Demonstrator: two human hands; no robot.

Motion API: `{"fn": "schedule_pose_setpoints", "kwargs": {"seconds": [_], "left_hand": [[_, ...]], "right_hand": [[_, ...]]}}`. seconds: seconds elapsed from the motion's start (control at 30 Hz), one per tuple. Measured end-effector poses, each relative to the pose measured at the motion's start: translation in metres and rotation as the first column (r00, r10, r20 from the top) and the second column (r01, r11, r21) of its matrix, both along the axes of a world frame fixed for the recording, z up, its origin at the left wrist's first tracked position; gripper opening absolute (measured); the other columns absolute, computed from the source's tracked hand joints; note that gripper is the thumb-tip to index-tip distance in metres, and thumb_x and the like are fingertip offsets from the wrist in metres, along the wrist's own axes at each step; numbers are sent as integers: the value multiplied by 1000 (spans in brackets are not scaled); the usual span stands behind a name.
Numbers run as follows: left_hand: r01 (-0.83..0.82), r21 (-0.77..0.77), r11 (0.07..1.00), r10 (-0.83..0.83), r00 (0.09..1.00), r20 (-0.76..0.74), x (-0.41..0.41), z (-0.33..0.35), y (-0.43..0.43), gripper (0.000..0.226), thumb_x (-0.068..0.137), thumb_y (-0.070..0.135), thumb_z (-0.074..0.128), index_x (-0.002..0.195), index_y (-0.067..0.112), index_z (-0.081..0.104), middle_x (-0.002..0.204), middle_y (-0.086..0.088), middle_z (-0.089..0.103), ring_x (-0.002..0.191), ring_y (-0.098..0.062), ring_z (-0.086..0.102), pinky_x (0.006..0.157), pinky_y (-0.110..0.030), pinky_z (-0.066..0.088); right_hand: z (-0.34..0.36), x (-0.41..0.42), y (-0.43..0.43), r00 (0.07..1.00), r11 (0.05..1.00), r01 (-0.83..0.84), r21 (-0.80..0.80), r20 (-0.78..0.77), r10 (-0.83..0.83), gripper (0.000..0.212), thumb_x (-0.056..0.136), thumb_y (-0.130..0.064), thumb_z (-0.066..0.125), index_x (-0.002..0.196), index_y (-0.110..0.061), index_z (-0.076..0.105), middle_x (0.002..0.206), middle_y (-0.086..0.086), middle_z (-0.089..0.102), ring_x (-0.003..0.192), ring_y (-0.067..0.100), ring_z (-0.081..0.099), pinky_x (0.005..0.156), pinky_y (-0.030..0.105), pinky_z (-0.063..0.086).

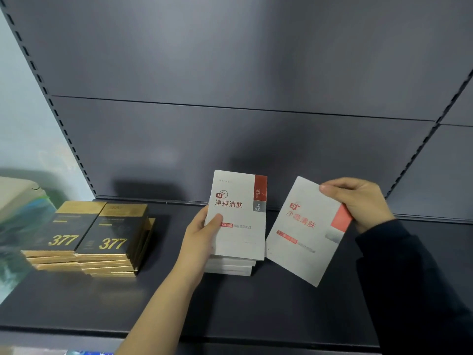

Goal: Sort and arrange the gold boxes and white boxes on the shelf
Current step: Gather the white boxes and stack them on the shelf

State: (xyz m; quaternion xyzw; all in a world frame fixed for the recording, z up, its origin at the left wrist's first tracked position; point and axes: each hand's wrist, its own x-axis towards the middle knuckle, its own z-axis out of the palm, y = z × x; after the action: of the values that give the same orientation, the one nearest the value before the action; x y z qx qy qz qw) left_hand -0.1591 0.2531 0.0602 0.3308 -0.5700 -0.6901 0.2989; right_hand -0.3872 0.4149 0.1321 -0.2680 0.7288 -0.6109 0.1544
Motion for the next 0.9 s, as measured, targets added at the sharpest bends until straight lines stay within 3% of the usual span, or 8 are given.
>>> {"fn": "schedule_pose_setpoints", "kwargs": {"seconds": [0.17, 0.37, 0.5, 0.63, 0.73, 0.8, 0.9], "left_hand": [[-14, 20, 1000, 14, 1000, -21, 2, -1, -2, 24, 101, 19, 48, 114, 28, 66, 106, 8, 76, 98, -14, 73, 85, -35, 57], [20, 14, 1000, -20, 999, -26, 3, 1, 0, 21, 99, 26, 50, 109, 29, 68, 107, 4, 76, 100, -19, 72, 95, -45, 53], [150, 38, 988, -147, 986, -72, 6, 3, 8, 23, 95, 35, 56, 115, 27, 64, 113, 2, 74, 105, -22, 70, 92, -42, 54], [232, 16, 973, -231, 972, -42, 10, -3, 14, 44, 81, 25, 76, 120, 29, 57, 115, 5, 73, 105, -19, 70, 92, -46, 56], [207, -1, 978, -207, 977, -43, 16, -9, 16, 40, 86, 14, 71, 120, 29, 56, 114, 7, 73, 104, -17, 71, 91, -44, 57], [184, 20, 983, -182, 980, -84, 20, -10, 15, 39, 89, 16, 68, 124, 26, 54, 119, 3, 71, 108, -20, 69, 93, -47, 55], [125, 24, 992, -122, 986, -114, 23, -11, 6, 44, 88, 26, 67, 129, 24, 52, 124, 0, 68, 112, -23, 67, 96, -51, 52]], "right_hand": [[12, 2, -7, 998, 996, -63, 63, -13, 64, 3, 77, -11, 76, 77, -9, 74, 69, 8, 74, 59, 19, 67, 60, 31, 56], [10, 8, -23, 976, 992, -107, -61, 183, 117, 10, 82, -13, 71, 73, -10, 71, 63, 6, 73, 55, 18, 68, 55, 29, 57], [-3, 32, -53, 963, 992, -98, -85, 242, 116, 10, 80, -18, 75, 75, -10, 73, 71, 11, 74, 63, 24, 70, 69, 39, 59], [-11, 54, -76, 966, 993, -63, -99, 243, 85, 16, 80, -24, 76, 84, -11, 69, 72, 8, 71, 67, 23, 68, 72, 43, 57], [-13, 60, -85, 950, 992, 1, -122, 311, 38, 22, 87, -35, 67, 93, -14, 61, 77, 4, 64, 71, 21, 64, 71, 39, 55], [-17, 64, -84, 873, 971, -57, -232, 460, 161, 23, 92, -35, 60, 97, -13, 57, 79, 5, 64, 74, 20, 64, 72, 39, 53], [-38, 81, -79, 786, 924, -275, -268, 491, 376, 29, 91, -25, 58, 115, -8, 56, 109, 13, 71, 98, 28, 68, 85, 44, 54]]}}
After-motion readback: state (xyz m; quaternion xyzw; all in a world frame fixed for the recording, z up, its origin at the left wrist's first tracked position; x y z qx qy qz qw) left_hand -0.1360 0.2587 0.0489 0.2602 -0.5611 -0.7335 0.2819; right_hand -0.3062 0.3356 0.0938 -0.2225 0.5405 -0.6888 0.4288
